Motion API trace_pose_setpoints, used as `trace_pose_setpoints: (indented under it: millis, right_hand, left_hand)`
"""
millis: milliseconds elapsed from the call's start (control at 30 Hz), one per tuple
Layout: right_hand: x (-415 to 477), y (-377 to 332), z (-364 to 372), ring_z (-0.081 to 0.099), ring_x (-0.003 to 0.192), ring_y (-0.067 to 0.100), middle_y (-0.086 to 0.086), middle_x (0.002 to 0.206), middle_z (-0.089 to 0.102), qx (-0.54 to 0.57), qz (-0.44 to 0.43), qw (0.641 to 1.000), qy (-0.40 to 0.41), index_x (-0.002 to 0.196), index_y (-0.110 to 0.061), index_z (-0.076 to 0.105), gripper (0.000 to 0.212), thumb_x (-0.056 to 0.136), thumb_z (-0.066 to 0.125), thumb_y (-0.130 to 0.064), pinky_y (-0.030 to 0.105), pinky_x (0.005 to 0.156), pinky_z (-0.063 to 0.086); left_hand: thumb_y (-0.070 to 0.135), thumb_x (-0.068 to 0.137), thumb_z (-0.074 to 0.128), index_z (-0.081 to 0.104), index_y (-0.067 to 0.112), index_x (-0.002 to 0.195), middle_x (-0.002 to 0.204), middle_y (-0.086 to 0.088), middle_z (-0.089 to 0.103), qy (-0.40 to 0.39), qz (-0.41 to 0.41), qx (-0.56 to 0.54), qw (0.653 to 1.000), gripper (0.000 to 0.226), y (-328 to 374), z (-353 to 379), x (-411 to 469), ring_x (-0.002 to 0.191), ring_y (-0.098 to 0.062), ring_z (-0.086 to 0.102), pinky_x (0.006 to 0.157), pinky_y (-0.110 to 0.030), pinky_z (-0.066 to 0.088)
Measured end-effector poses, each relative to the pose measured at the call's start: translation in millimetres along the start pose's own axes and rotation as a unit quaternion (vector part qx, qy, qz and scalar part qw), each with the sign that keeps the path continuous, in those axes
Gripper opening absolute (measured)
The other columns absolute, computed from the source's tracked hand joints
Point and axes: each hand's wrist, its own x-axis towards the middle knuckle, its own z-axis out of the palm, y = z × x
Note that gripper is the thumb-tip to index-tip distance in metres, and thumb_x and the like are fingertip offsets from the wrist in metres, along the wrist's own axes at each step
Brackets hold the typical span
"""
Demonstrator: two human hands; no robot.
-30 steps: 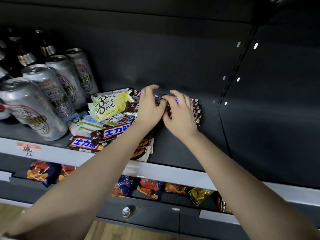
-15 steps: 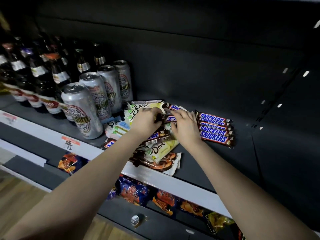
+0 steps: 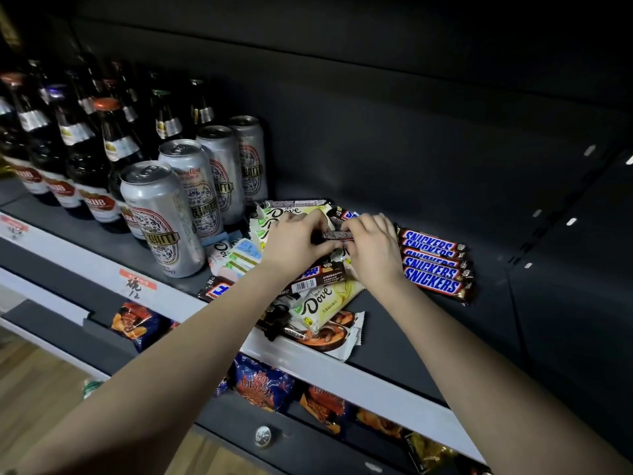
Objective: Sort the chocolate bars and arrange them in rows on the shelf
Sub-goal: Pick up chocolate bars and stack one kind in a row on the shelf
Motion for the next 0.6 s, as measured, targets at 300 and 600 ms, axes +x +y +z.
trace_pose_setpoints:
  millis: [300,600]
  right_hand:
    - [9.3,-9.7,-12.1,0.053,0.109,0.029,0.011,0.111,0.058,-0.012,-0.042,0.993,0.112,0.102,-0.011,0.060,0.039,0.067,0.074,-0.006,0.049,0.105,0.035]
    - [-13.2,13.5,-17.7,0.053,0.114,0.026,0.007,0.118,0.061,0.023,0.000,0.995,0.092,0.126,-0.010,0.055,0.043,0.087,0.063,-0.025,0.047,0.111,0.023]
  left_hand:
    - [0.022,0.080,0.072,0.043,0.011,0.106,0.096,0.006,0.057,0.018,0.020,-0.172,0.985,0.040,13.8,-18.0,-0.9,0.090,-0.006,0.054,0.074,-0.013,0.036]
    - [0.011,0.080,0.071,0.036,0.019,0.104,0.102,0.011,0.058,0.026,0.072,-0.176,0.981,0.044,15.8,-29.0,0.7,0.095,-0.004,0.055,0.080,-0.008,0.038]
